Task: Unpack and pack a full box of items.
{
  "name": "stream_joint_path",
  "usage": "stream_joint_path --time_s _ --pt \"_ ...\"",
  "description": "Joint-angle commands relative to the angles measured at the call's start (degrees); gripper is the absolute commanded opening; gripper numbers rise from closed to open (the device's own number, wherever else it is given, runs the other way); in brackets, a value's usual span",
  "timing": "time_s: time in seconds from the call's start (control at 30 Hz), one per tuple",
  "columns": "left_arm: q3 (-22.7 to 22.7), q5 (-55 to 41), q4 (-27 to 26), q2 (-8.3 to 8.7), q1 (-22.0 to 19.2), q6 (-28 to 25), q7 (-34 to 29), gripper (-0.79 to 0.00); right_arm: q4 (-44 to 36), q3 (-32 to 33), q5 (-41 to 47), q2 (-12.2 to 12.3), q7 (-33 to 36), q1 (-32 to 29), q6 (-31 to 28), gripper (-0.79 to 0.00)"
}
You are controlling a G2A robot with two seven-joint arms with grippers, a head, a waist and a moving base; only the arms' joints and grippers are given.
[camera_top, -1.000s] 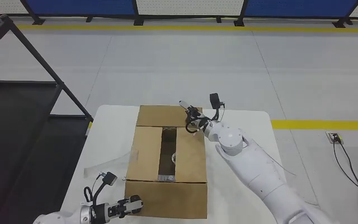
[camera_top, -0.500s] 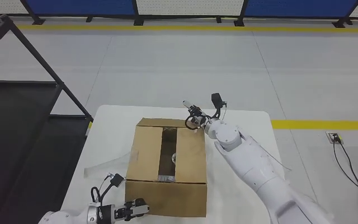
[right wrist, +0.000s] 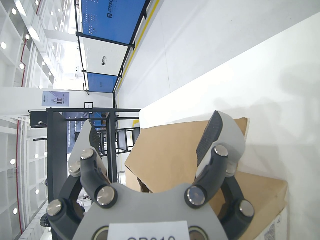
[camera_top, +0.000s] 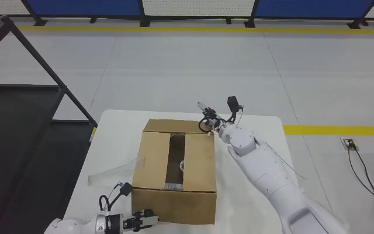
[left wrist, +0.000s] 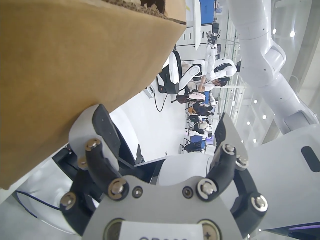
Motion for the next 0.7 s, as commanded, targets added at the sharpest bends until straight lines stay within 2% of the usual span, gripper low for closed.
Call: stream_joint_path --time_s 0.0,0.1,0.37,0.5,0.67 --pt "-1.43 -1.22 -0.86 0.14 0.63 -1.14 1.11 0.000 -0.20 0.57 -0.16 0.14 0.95 -0.21 -0.88 0.000" --pt "-5.12 -4.06 -2.98 0.39 2.38 -2.60 3.74 0.000 -0.90 1.85 0.42 0.48 3.30 -0.77 -3.34 0.000" --pt "-15.02 -8.07 -6.31 0.54 8.33 -3.52 15.51 0.000 -2.26 6.52 2.47 2.71 17.13 -2.65 -16.02 0.000" --pt "-16.71 -11.31 -5.66 0.23 9.35 -0.43 21.84 0.000 -3.82 9.91 5.55 4.31 26.35 -4.16 -20.63 0.000" --pt "-18.04 -13.03 -6.46 0.22 7.07 5.19 25.70 0.000 -7.01 14.10 8.68 6.45 36.06 -6.95 -23.91 0.000"
